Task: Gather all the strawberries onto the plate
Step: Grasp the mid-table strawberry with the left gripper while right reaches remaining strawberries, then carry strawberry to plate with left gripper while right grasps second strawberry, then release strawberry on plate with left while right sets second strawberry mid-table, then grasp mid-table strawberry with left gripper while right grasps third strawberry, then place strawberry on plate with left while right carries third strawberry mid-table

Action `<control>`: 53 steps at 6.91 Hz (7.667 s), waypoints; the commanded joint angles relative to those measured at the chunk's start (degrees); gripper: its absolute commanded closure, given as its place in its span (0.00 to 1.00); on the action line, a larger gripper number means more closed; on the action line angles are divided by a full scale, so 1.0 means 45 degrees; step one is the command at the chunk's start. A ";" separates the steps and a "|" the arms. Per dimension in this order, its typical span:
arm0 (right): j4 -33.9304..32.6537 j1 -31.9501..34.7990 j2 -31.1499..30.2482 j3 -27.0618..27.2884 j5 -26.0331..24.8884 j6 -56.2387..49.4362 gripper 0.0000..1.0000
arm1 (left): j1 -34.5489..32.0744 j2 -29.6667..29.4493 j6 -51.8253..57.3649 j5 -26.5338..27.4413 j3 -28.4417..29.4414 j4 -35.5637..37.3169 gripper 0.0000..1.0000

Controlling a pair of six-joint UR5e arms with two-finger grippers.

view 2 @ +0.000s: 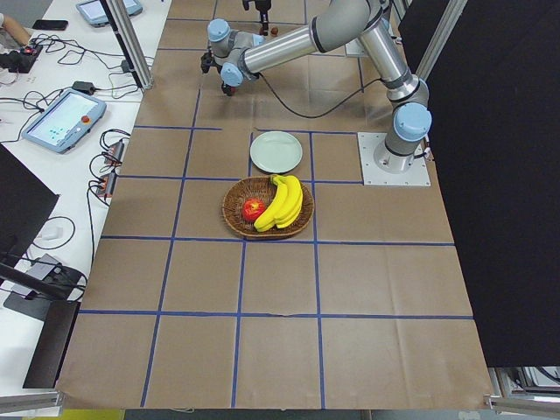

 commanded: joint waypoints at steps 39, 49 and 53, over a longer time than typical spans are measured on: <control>-0.2523 -0.1854 -0.0955 0.2766 0.0200 -0.0745 0.73 | -0.0195 0.2179 -0.1071 -0.0366 -0.4641 0.3450 0.89; 0.2286 0.5672 0.0521 -0.2969 0.0239 0.8886 0.93 | 0.5541 0.6849 0.8432 0.4048 -0.9639 0.2060 0.94; 0.1580 0.8027 0.3319 -0.5161 0.0705 1.1986 0.93 | 0.6114 0.6789 0.8539 0.3950 -0.9739 0.2064 0.01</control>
